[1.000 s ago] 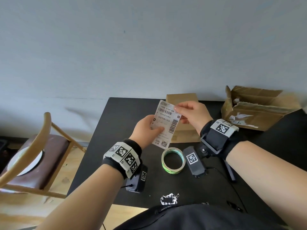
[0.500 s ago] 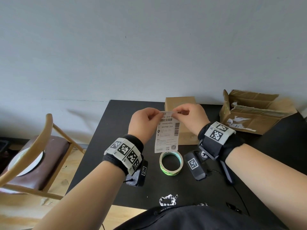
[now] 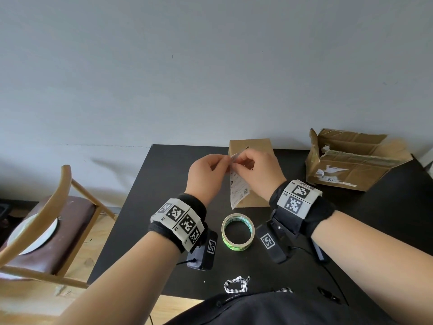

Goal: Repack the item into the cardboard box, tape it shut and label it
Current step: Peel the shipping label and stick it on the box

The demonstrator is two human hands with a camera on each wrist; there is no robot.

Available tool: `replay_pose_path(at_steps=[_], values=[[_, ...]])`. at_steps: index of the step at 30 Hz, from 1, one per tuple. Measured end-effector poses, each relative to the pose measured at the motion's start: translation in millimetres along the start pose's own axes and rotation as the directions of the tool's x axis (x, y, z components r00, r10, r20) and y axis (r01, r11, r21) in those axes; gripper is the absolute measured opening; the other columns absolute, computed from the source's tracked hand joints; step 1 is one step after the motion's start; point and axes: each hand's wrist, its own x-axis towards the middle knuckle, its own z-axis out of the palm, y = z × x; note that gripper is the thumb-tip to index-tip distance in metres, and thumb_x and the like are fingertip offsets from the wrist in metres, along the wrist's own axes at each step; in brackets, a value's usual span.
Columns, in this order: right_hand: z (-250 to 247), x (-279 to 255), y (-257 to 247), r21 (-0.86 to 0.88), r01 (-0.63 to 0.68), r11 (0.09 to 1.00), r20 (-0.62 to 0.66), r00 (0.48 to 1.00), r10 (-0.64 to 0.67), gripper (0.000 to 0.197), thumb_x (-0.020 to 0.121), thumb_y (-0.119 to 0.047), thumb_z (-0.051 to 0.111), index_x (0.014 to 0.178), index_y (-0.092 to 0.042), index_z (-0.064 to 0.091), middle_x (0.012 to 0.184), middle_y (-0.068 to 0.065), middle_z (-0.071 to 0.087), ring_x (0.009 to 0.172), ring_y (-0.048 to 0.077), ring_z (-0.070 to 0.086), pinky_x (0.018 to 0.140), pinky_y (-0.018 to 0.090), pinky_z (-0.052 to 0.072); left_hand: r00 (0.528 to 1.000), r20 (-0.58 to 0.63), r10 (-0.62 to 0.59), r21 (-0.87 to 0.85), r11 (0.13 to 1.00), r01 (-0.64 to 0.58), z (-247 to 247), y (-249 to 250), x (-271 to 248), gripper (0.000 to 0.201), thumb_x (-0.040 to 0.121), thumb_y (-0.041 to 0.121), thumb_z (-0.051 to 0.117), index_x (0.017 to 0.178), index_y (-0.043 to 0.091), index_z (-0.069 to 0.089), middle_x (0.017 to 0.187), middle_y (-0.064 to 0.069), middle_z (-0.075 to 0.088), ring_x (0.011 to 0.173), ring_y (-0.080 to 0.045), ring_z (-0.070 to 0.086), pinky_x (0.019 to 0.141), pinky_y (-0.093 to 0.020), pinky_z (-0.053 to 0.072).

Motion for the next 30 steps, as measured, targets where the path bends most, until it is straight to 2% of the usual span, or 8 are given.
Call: replay_pose_path(at_steps=[4,10,13,16,19,23,27,30], values=[[-3.2,-0.1,1.8,0.018,-0.034,0.999,-0.008,0.999,0.034,0.013,0.081,-0.026,0.071,0.082,-0.013,0.07,0.081,-0.011,0.063,0.071,0.006,0.056,0.068,0.018,0.045,1.0,0.009,-0.009,-0.003,1.0,0.009,3.9,2.0,1.4,0.021,0.093,0.024,0.054,0.08,0.022,0.07,0.078,0.005,0.071,0.083,-0.016,0.067,0.08,-0.032,0.052],[-9.0,0.7,10.2,0.005,-0.07,0.998,-0.001,0.998,0.07,0.011,0.078,-0.027,0.073,0.079,-0.017,0.067,0.071,-0.017,0.058,0.065,-0.001,0.052,0.06,0.006,0.037,0.999,0.046,0.023,0.027,0.999,-0.025,8.2,4.1,6.1,0.014,0.089,0.02,0.059,0.08,0.02,0.071,0.074,0.009,0.07,0.074,-0.002,0.065,0.07,-0.012,0.047],[-13.0,2.1,12.9,-0.017,-0.089,0.996,0.004,0.996,0.089,0.012,0.078,-0.028,0.073,0.08,-0.018,0.067,0.071,-0.016,0.058,0.065,-0.003,0.051,0.058,0.006,0.036,0.998,0.061,0.033,0.04,0.999,-0.036,12.0,5.4,9.4,0.013,0.087,0.02,0.06,0.079,0.021,0.071,0.074,0.008,0.07,0.075,-0.003,0.064,0.07,-0.011,0.047],[-16.1,2.8,15.5,0.016,-0.107,0.994,0.0,0.994,0.107,0.016,0.077,-0.029,0.073,0.081,-0.015,0.068,0.074,-0.012,0.061,0.066,0.0,0.052,0.061,0.009,0.038,0.996,0.076,0.05,0.084,0.995,-0.056,15.3,7.1,13.0,0.013,0.087,0.021,0.06,0.079,0.023,0.07,0.075,0.011,0.069,0.073,-0.002,0.061,0.064,-0.005,0.043],[-18.3,4.2,16.9,0.045,-0.112,0.993,-0.001,0.994,0.112,0.018,0.08,-0.029,0.069,0.081,-0.011,0.07,0.074,-0.007,0.062,0.067,0.003,0.052,0.058,0.007,0.038,0.993,0.094,0.076,0.108,0.99,-0.087,17.0,6.1,15.9,0.012,0.088,0.02,0.06,0.084,0.019,0.071,0.077,0.009,0.07,0.076,-0.006,0.064,0.066,-0.007,0.044],[-20.3,9.1,19.4,0.062,-0.116,0.991,0.007,0.993,0.116,0.02,0.084,-0.027,0.066,0.075,-0.01,0.068,0.066,-0.007,0.058,0.063,0.003,0.05,0.056,0.004,0.037,0.991,0.108,0.083,0.116,0.989,-0.096,19.2,5.1,19.2,0.013,0.088,0.018,0.06,0.086,0.016,0.072,0.078,0.005,0.071,0.08,-0.011,0.066,0.075,-0.022,0.051],[-19.8,14.6,22.7,0.003,-0.106,0.994,0.041,0.994,0.106,0.019,0.088,-0.024,0.061,0.083,-0.007,0.069,0.069,-0.007,0.057,0.064,0.001,0.049,0.055,0.004,0.035,0.988,0.126,0.089,0.126,0.986,-0.105,18.0,2.8,22.6,0.012,0.089,0.018,0.059,0.083,0.017,0.071,0.078,0.003,0.07,0.078,-0.014,0.065,0.074,-0.023,0.05],[-18.5,18.3,25.7,-0.016,-0.113,0.993,0.061,0.992,0.114,0.016,0.09,-0.019,0.058,0.085,-0.008,0.069,0.077,-0.003,0.06,0.071,0.007,0.051,0.057,0.003,0.034,0.989,0.126,0.072,0.162,0.982,-0.092,17.0,-1.7,26.4,0.014,0.088,0.018,0.058,0.08,0.016,0.07,0.075,0.005,0.069,0.074,-0.011,0.063,0.068,-0.017,0.047]])
